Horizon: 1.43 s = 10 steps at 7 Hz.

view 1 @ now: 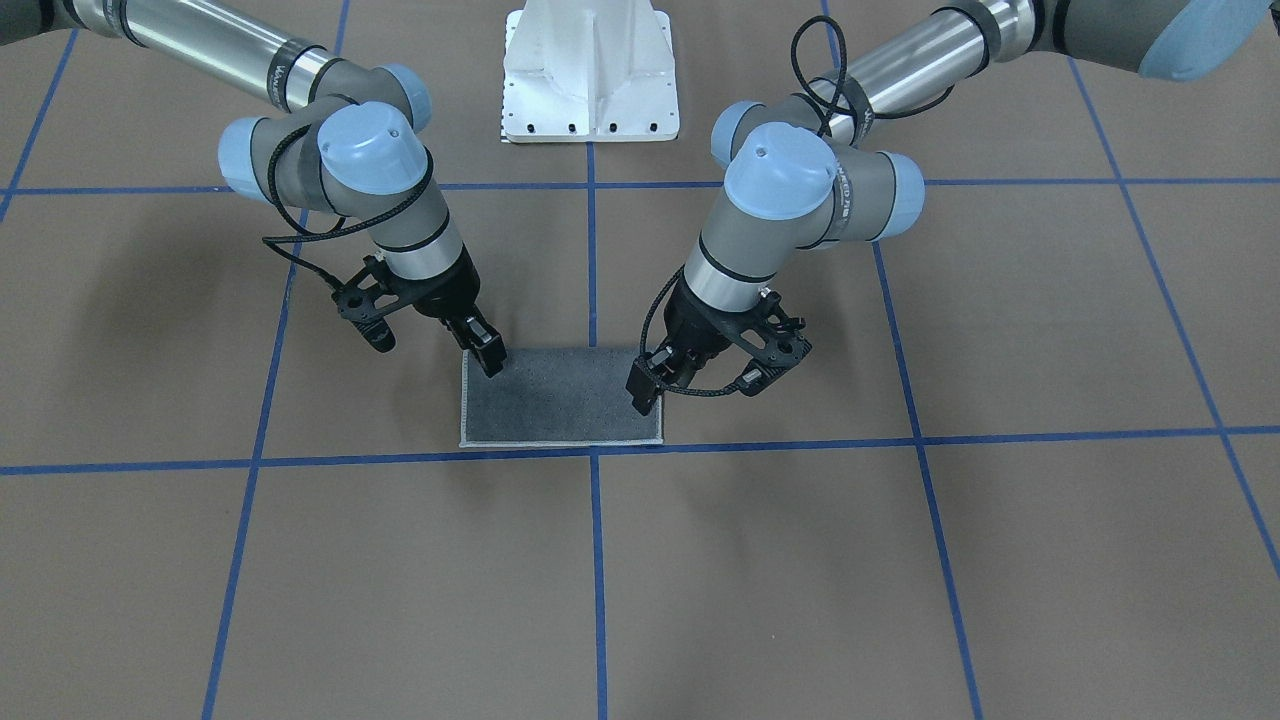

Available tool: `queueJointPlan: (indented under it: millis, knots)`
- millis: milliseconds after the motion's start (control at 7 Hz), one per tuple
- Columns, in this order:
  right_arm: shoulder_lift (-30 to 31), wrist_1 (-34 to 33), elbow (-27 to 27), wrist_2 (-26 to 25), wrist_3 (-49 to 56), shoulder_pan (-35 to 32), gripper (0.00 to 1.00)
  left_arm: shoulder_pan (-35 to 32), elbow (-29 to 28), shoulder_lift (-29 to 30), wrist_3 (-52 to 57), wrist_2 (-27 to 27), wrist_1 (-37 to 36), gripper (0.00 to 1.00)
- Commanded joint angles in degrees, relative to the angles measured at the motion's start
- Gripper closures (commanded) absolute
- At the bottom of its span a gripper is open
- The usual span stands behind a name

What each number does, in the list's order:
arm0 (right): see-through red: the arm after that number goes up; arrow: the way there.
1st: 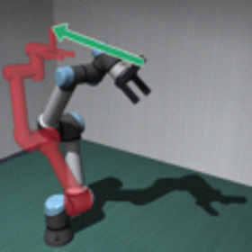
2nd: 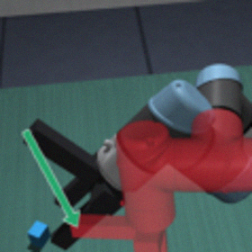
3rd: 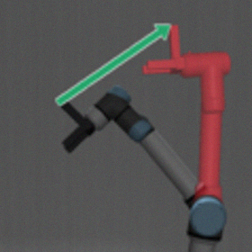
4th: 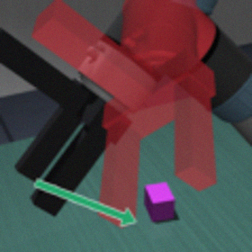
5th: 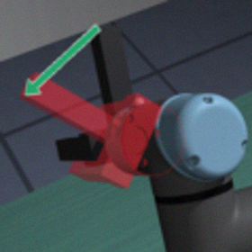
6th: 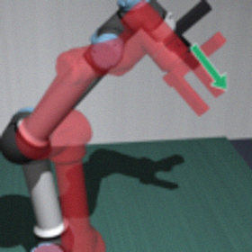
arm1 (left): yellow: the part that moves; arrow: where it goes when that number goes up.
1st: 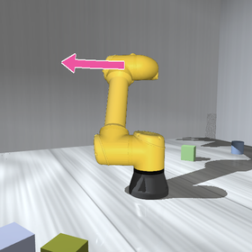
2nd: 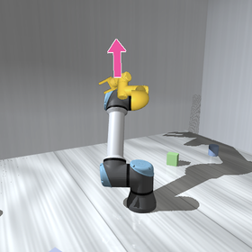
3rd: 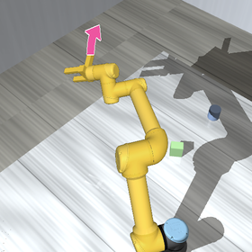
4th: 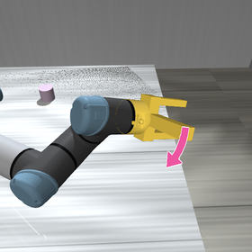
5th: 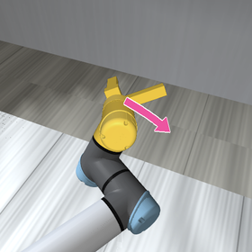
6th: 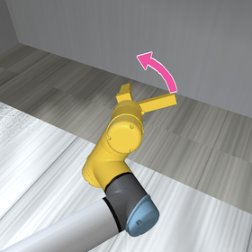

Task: Fold towel twice with both arms
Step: 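Release the left gripper and raise it while the right gripper holds the strip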

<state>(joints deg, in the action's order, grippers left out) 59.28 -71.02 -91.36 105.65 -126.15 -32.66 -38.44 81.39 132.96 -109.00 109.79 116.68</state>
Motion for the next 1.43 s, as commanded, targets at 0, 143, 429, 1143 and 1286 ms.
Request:
queueJointPlan:
  millis: [0, 143, 429, 1143, 1286]
  knots:
    - [0.14, 0.00, 0.13, -0.26, -5.40, 0.41, 0.38, -0.06, 0.61, -0.16, -0.07, 0.07, -0.22, 0.28]
    - [0.14, 0.00, 0.30, -0.61, -5.60, 0.41, 0.38, -0.06, 1.13, -0.24, -0.07, 0.07, -0.31, 0.28]
    - [0.14, 0.00, 0.39, -1.67, -5.60, 1.02, 0.38, -0.06, 1.14, -0.33, -0.07, 0.07, -0.31, 0.28]
    - [0.40, 0.00, 0.30, -2.90, -5.51, 1.90, 1.00, -0.06, 1.14, -0.33, -0.07, 0.07, -0.31, 0.28]
    - [0.57, 0.00, -0.13, -2.90, -5.42, 1.90, 1.00, -0.06, 1.14, -0.33, -0.07, 0.07, -0.31, 0.28]
